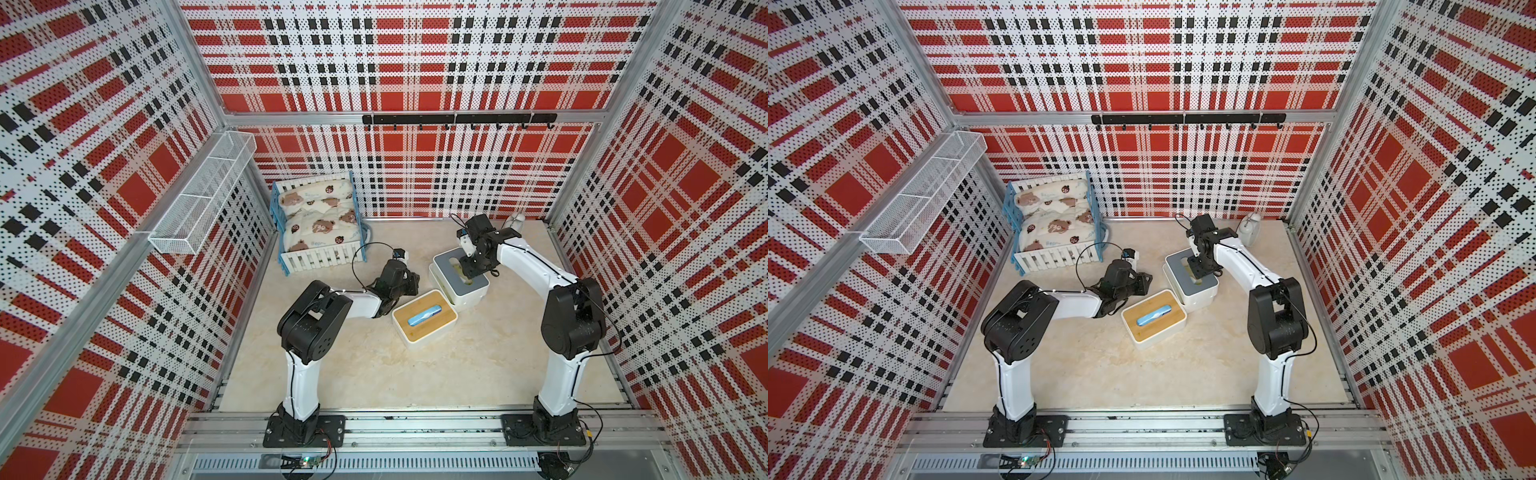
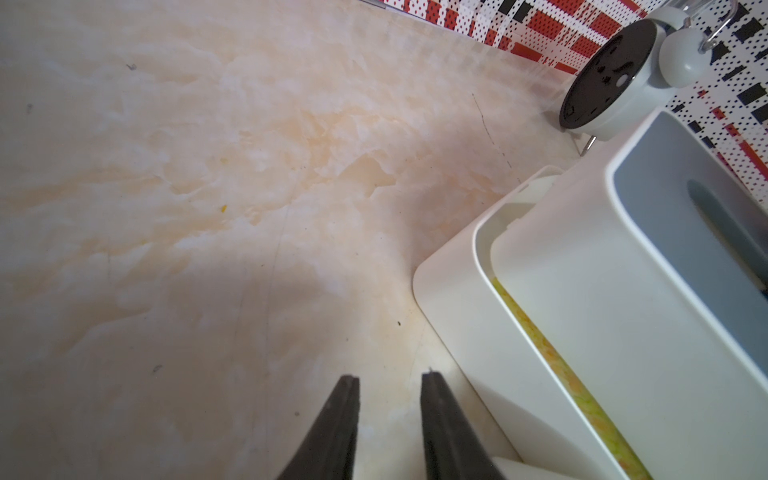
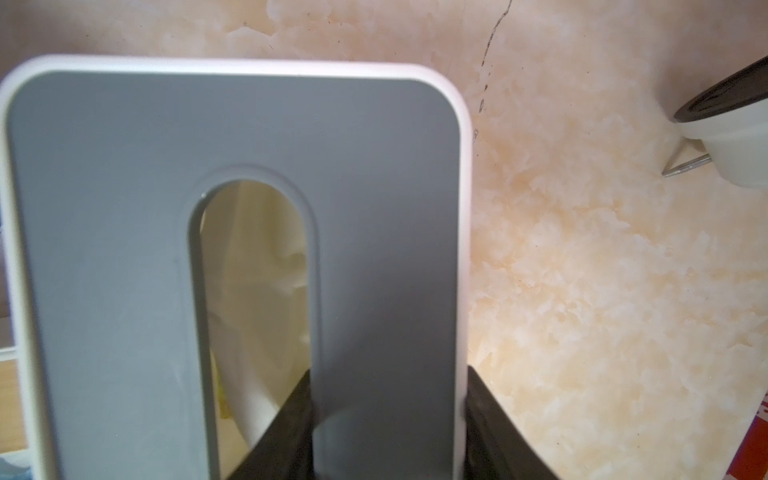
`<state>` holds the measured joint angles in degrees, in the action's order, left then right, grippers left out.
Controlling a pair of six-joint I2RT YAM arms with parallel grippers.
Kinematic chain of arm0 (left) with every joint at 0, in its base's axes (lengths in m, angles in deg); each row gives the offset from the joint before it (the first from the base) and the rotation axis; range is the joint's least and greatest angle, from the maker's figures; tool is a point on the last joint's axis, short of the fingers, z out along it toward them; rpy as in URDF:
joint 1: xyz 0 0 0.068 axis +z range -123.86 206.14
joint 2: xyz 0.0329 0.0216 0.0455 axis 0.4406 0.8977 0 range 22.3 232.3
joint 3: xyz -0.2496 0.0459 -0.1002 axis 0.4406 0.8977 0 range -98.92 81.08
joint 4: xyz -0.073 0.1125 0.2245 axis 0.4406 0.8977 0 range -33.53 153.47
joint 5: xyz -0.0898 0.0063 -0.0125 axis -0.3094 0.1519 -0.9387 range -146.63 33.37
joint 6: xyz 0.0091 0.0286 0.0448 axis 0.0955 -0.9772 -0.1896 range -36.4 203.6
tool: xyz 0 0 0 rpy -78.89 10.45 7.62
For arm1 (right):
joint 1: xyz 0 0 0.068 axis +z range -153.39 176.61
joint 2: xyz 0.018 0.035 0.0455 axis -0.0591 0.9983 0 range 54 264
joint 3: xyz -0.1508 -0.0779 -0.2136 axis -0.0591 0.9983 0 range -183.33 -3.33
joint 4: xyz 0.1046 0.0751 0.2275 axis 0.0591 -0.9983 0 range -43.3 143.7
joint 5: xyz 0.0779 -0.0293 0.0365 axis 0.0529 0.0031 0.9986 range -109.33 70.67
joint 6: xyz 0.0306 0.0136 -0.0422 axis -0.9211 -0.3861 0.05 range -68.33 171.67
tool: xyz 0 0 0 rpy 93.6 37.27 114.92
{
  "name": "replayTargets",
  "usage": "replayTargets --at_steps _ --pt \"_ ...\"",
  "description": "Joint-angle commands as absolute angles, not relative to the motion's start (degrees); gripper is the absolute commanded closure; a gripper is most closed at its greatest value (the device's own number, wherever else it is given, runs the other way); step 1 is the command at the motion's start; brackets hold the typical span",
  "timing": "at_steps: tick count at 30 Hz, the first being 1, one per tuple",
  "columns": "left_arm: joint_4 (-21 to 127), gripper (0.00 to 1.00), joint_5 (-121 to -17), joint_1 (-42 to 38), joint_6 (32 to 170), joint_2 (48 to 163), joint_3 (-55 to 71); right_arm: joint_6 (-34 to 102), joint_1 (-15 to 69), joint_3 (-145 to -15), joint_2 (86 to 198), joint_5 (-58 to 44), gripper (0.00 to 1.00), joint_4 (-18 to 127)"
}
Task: Put the tissue paper into the tissue box
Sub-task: Close the box lid on the tissue box.
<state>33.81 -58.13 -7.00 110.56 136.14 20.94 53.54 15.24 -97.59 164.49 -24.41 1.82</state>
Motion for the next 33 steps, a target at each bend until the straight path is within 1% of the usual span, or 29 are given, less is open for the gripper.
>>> replayTargets --at_steps 1,9,14,16,23,33 --pt "32.6 0.68 -58.6 -7.1 110.9 134.7 21.5 53.7 15.5 -100.4 167.4 -23.1 0.89 -1.7" --pt "32.6 0.68 -58.7 -7.1 110.8 134.9 21.3 54.4 15.9 -107.5 174.0 -22.6 0.89 -5.1" --pt "32.6 0.68 -58.7 -7.1 110.8 135.0 21.3 54.7 15.9 -108.4 175.6 -23.3 0.89 -5.7" --pt "32.6 0.68 -58.7 -7.0 110.8 135.0 21.3 54.6 16.0 -108.1 175.7 -23.3 0.91 -6.6" --pt "32.6 0.68 -58.7 -7.2 110.8 135.0 21.3 53.2 17.1 -105.9 173.0 -24.7 0.91 -8.5" --pt "32.5 0.68 -58.6 -7.2 110.9 135.0 21.2 51.6 17.2 -112.2 174.1 -25.0 0.94 -14.5"
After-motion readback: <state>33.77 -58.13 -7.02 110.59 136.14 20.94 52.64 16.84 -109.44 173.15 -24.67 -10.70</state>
